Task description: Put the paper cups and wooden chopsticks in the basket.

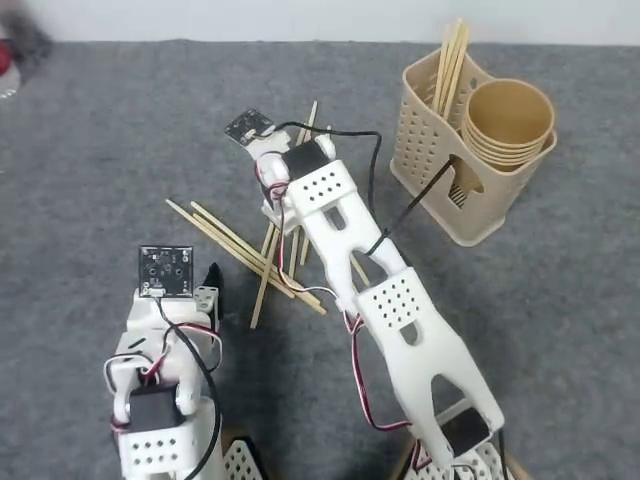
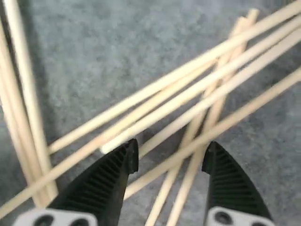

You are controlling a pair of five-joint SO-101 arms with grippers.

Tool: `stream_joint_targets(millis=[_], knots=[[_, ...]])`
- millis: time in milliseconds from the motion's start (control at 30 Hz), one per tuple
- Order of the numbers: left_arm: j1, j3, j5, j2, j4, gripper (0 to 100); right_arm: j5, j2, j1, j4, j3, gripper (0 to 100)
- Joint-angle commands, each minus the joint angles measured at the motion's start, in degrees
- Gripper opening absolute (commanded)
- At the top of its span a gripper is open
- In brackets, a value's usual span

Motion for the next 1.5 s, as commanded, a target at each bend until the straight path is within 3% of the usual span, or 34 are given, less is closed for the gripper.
stream_joint_targets(millis=[0, 267, 867, 1467], knots=[[0.35, -0.22, 0.0, -1.05, 0.35, 17, -2.37, -0.22, 3.91, -0.4, -0.88, 23.3], [0.44, -0.22, 0.0, -1.05, 0.35, 17, 5.01, 1.63, 7.6, 5.23, -1.23, 1.0], [0.44, -0.13, 0.0, -1.05, 0.18, 17, 5.45, -6.64, 7.34, 6.64, 4.31, 1.1], [0.44, -0.13, 0.0, -1.05, 0.26, 17, 5.45, -37.23, 6.99, 6.46, 23.82, 0.7]])
